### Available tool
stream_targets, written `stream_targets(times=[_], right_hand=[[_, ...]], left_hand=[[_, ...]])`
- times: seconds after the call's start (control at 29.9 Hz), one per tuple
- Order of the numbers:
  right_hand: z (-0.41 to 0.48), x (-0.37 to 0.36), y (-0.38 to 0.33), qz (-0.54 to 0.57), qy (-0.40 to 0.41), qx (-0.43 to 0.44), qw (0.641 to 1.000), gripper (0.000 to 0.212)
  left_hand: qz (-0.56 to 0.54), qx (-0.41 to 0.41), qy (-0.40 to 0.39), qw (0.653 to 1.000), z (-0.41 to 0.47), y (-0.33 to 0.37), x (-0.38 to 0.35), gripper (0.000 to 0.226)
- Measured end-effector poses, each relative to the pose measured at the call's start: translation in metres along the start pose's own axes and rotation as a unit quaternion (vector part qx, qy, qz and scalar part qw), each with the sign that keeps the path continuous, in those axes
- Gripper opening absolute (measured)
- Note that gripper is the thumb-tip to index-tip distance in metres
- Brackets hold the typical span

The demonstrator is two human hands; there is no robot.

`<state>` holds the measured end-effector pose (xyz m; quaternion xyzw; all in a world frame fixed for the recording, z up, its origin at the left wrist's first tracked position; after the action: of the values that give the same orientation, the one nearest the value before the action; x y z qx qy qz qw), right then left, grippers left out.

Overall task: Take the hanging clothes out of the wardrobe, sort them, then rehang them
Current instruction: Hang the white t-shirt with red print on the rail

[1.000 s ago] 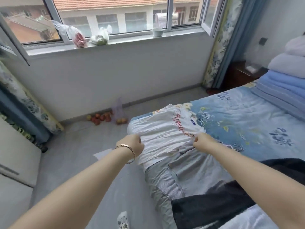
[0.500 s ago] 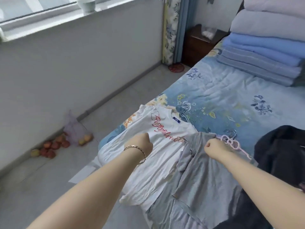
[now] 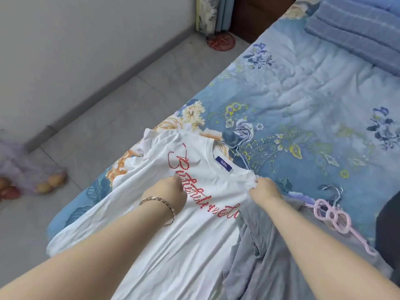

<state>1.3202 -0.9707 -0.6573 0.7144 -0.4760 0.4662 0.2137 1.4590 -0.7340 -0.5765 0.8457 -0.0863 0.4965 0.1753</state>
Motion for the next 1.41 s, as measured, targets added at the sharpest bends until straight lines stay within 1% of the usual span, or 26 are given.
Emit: stream_targets(times=[0.1,0.2,0.3,0.37,0.44,0.5,0.57,0.67,0.74,0.84,0.9,0.94,0.97,1.0,1.07,1.17,1.27,1.34,1.41], right_hand=[[0.039,-0.029,-0.005,0.008,-0.003,-0.02,1.0,0.043],[0.063,-0.045,0.0,0.019,0.021,-0.045,0.999,0.042],[0.08,-0.045,0.012,0.062,0.065,-0.082,0.993,0.041],[0.087,-0.046,0.02,0.068,0.062,-0.089,0.992,0.038],[0.092,-0.046,0.02,0.061,0.051,-0.066,0.995,0.025],[0.093,-0.039,0.014,0.088,0.054,-0.036,0.994,0.005],[0.088,-0.031,0.004,0.107,0.051,0.004,0.993,0.016],[0.068,-0.017,-0.022,0.148,0.033,0.079,0.985,0.037],[0.05,0.002,-0.044,0.19,0.05,0.114,0.974,0.043],[0.022,0.039,-0.069,0.258,0.115,0.113,0.953,0.043],[-0.002,0.063,-0.089,0.265,0.148,0.119,0.945,0.035],[-0.016,0.073,-0.102,0.273,0.156,0.133,0.94,0.025],[-0.031,0.084,-0.117,0.288,0.157,0.154,0.932,0.014],[-0.048,0.094,-0.132,0.302,0.156,0.181,0.923,0.011],[-0.087,0.112,-0.162,0.312,0.162,0.246,0.903,0.016],[-0.155,0.148,-0.192,0.346,0.178,0.302,0.87,0.017],[-0.243,0.175,-0.218,0.366,0.16,0.367,0.84,0.016],[-0.304,0.18,-0.231,0.365,0.122,0.399,0.832,0.028],[-0.366,0.18,-0.238,0.371,0.068,0.406,0.832,0.03]], left_hand=[[0.022,0.01,-0.024,0.999,0.035,-0.009,-0.029,0.022],[0.014,0.033,-0.035,0.999,0.057,-0.024,-0.05,0.021],[0.009,0.051,-0.049,0.997,0.062,-0.037,-0.071,0.022],[0.015,0.054,-0.064,0.996,0.057,-0.043,-0.082,0.022],[0.022,0.051,-0.071,0.996,0.05,-0.048,-0.089,0.021],[0.025,0.049,-0.074,0.996,0.045,-0.054,-0.09,0.021],[0.018,0.054,-0.077,0.995,0.04,-0.062,-0.087,0.018],[0.01,0.057,-0.071,0.996,0.03,-0.074,-0.073,0.009],[0.01,0.055,-0.057,0.997,0.023,-0.081,-0.058,0.007],[0.008,0.051,-0.029,0.998,0.008,-0.091,-0.03,0.011],[0.002,0.052,-0.014,0.999,-0.006,-0.098,-0.009,0.009],[-0.001,0.054,-0.007,0.998,-0.015,-0.103,0.002,0.009],[-0.004,0.055,0.002,0.998,-0.024,-0.107,0.014,0.009],[-0.008,0.054,0.013,0.998,-0.035,-0.111,0.026,0.009],[-0.014,0.051,0.036,0.998,-0.061,-0.122,0.053,0.009],[-0.029,0.056,0.071,0.996,-0.108,-0.143,0.092,0.009],[-0.04,0.074,0.112,0.99,-0.169,-0.174,0.131,0.01],[-0.041,0.082,0.15,0.984,-0.214,-0.197,0.158,0.012],[-0.043,0.097,0.184,0.977,-0.264,-0.223,0.182,0.015]])
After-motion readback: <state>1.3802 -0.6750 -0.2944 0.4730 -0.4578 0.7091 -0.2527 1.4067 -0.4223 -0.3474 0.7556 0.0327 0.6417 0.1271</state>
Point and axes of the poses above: each hand's wrist, its own z-axis towards the middle knuckle, its own x-axis out of the back of the hand, y = z × x, the point moved 10 cm from there along z, towards the middle knuckle, and after that the axes turned 10 degrees about y, right-handed, at the moved point
